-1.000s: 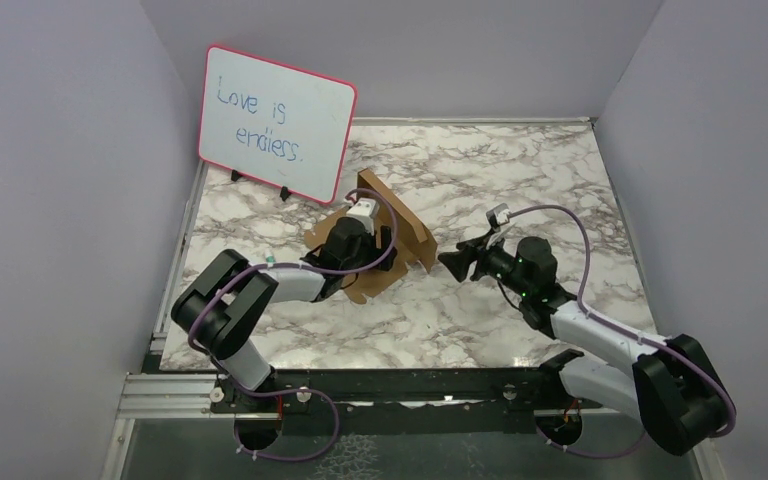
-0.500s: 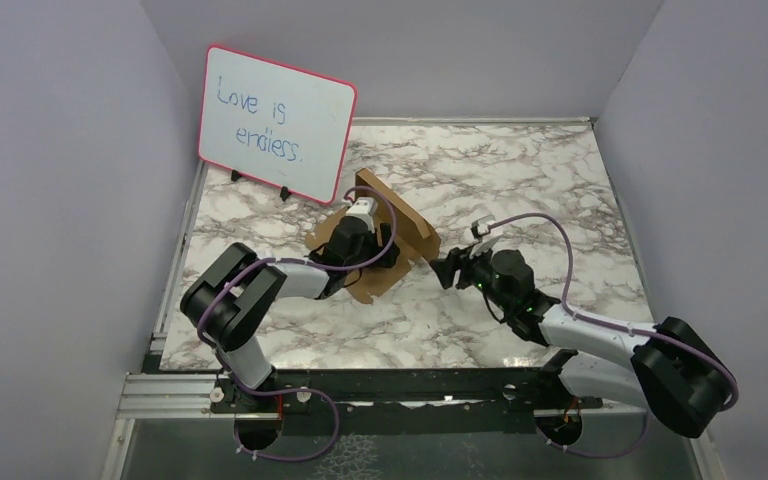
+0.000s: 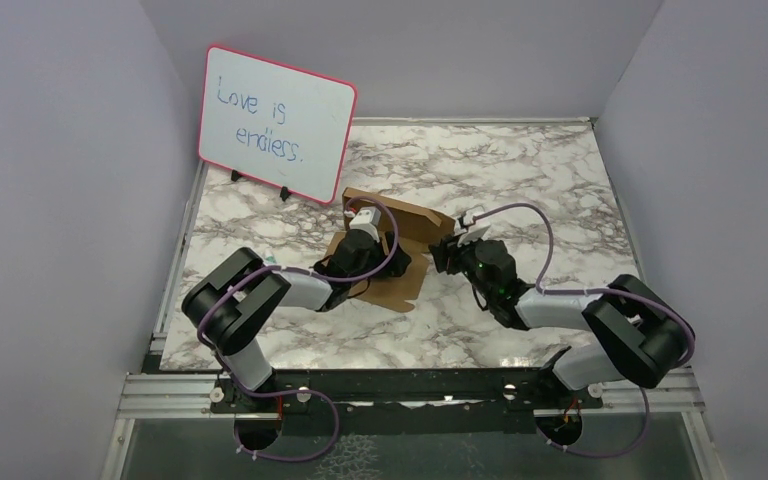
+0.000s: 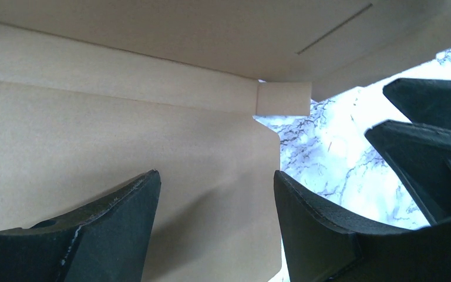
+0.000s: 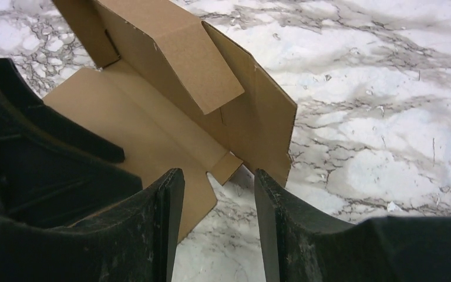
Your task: Fold the paper box
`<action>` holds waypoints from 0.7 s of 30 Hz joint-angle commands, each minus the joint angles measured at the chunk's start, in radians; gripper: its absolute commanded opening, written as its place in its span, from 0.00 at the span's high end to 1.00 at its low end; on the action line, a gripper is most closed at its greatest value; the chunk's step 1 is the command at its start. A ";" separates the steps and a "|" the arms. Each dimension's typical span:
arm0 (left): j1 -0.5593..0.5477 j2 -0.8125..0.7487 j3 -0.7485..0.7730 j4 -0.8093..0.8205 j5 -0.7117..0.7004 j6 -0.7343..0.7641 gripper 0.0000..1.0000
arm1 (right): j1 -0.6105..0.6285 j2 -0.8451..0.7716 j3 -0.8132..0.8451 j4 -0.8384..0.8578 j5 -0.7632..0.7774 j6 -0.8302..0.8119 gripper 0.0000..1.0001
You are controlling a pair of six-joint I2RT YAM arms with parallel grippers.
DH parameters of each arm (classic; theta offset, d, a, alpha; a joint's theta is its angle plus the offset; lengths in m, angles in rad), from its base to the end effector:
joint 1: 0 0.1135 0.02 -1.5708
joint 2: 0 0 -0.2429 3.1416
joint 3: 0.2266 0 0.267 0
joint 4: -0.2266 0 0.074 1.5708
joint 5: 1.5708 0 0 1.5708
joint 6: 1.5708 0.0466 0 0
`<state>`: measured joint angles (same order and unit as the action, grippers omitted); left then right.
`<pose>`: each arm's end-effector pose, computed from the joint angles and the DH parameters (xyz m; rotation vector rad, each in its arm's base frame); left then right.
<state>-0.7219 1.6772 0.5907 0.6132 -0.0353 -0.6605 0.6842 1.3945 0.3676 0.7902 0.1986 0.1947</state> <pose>0.2468 -0.2151 0.0977 0.0428 2.1463 -0.8074 0.2226 0.1697 0.1330 -0.3024 1.8000 0.4455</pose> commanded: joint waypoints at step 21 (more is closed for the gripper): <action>0.011 -0.227 -0.012 -0.184 -0.100 0.141 0.26 | -0.130 -0.153 -0.012 0.022 -0.329 -0.106 0.49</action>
<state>-0.7300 1.4963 0.5320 0.5095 -0.0700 -0.6106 0.5541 1.3209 0.3744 0.8631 -0.0563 0.0841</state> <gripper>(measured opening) 0.730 0.501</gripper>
